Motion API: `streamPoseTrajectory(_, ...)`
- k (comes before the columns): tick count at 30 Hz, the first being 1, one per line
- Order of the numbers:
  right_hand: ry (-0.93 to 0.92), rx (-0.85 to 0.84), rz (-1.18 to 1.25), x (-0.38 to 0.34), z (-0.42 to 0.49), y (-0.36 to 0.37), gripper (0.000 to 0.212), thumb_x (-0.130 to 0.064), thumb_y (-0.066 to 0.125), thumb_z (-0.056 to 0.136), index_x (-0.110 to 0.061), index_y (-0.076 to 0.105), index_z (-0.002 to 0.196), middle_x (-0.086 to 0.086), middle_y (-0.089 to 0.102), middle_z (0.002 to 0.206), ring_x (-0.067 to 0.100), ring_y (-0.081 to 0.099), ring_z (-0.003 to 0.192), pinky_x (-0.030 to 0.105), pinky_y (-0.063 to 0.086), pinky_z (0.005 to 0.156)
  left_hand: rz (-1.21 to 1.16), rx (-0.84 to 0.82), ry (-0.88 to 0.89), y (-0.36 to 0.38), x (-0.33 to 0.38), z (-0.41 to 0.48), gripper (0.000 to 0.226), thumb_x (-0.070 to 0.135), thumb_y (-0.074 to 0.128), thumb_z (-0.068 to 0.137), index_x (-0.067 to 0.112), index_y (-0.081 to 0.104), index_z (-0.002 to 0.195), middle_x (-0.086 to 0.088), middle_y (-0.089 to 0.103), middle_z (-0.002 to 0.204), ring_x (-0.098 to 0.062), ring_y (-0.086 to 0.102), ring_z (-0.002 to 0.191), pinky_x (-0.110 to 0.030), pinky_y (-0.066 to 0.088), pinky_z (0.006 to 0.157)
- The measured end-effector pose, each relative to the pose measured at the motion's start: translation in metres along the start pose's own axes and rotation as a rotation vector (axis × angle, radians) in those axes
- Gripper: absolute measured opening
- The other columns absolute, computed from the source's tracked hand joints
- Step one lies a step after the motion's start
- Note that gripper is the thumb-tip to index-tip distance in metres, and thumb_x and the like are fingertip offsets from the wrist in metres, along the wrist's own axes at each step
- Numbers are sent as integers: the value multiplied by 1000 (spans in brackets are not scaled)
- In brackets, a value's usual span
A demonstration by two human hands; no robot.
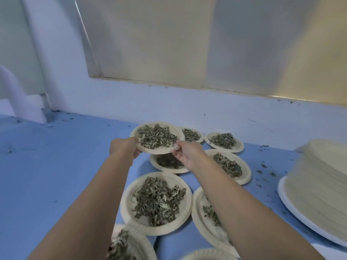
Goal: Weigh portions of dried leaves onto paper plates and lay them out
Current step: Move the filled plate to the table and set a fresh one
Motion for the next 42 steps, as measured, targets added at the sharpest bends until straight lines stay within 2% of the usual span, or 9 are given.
streamPoseTrajectory(2, 3, -58, 13, 0, 14, 14, 26, -4, 50, 97, 6, 50, 121, 18, 55, 103, 21, 59, 73, 21, 54, 49, -86, 21, -33, -1, -3, 21, 12, 3, 61, 86, 2, 51, 79, -14, 57, 69, -23, 58, 57, -23, 47, 42)
streamPoseTrajectory(5, 9, -87, 33, -2, 30, 23, 24, -14, 48, 98, -1, 51, 119, 19, 57, 106, 26, 61, 89, 26, 56, 60, -79, 108, -28, 2, -10, 46, 12, 2, 61, 84, -1, 51, 77, -12, 57, 55, -25, 60, 63, -36, 54, 70)
streamPoseTrajectory(10, -22, -128, 111, -6, 49, 17, 13, -12, 47, 95, -2, 54, 96, 12, 65, 83, 20, 62, 69, 25, 53, 64, -71, 161, -45, 21, -26, 71, 18, 5, 64, 84, 2, 49, 76, -18, 63, 95, -24, 59, 83, -34, 51, 80)
streamPoseTrajectory(13, -34, -160, 118, -7, 51, 10, 15, -12, 47, 94, -1, 57, 99, 11, 67, 81, 20, 62, 70, 25, 52, 67, -149, -126, -111, 53, -37, 76, 25, 0, 56, 91, -7, 53, 115, -17, 62, 101, -22, 62, 86, -23, 53, 72)
streamPoseTrajectory(16, -36, -186, 124, -9, 52, 2, 18, -12, 48, 94, -1, 61, 97, 10, 69, 81, 19, 64, 71, 24, 52, 67, -202, -279, -157, 72, -38, 73, 40, 3, 44, 98, -6, 37, 136, -26, 48, 131, -35, 53, 117, -34, 48, 89)
streamPoseTrajectory(22, -78, -181, 161, -15, 51, -5, 22, -12, 46, 93, -5, 66, 85, 6, 71, 74, 15, 65, 66, 21, 51, 61, -234, -21, -135, 55, -34, 85, 35, 2, 43, 95, 1, 45, 130, -15, 57, 115, -28, 61, 106, -22, 52, 60)
streamPoseTrajectory(24, -85, -181, 165, -15, 50, -4, 23, -13, 46, 93, -6, 66, 85, 5, 71, 74, 14, 64, 64, 21, 50, 59, -250, -11, -127, 56, -32, 84, 35, 1, 45, 94, -2, 47, 129, -10, 55, 98, -26, 60, 97, -26, 51, 72)
streamPoseTrajectory(31, -94, -158, 234, -16, 54, -7, 24, -11, 45, 93, -6, 66, 83, 6, 70, 72, 13, 64, 60, 20, 50, 59, -558, -235, -176, 83, -25, 68, 49, 7, 37, 99, -2, 23, 145, -24, 21, 152, -34, 30, 138, -39, 34, 108)
streamPoseTrajectory(42, -74, -134, 192, -14, 56, -9, 22, -9, 46, 92, -5, 66, 83, 5, 70, 68, 12, 64, 57, 20, 50, 56, -569, -484, -185, 102, -20, 54, 53, 12, 34, 101, -4, 15, 147, -20, 22, 153, -31, 26, 141, -43, 30, 109)
Point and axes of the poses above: each hand's wrist, its own z-axis towards the middle knuckle, its own y-axis out of the palm, x = y × z, the point moved 6 cm from there along z, towards the middle knuckle
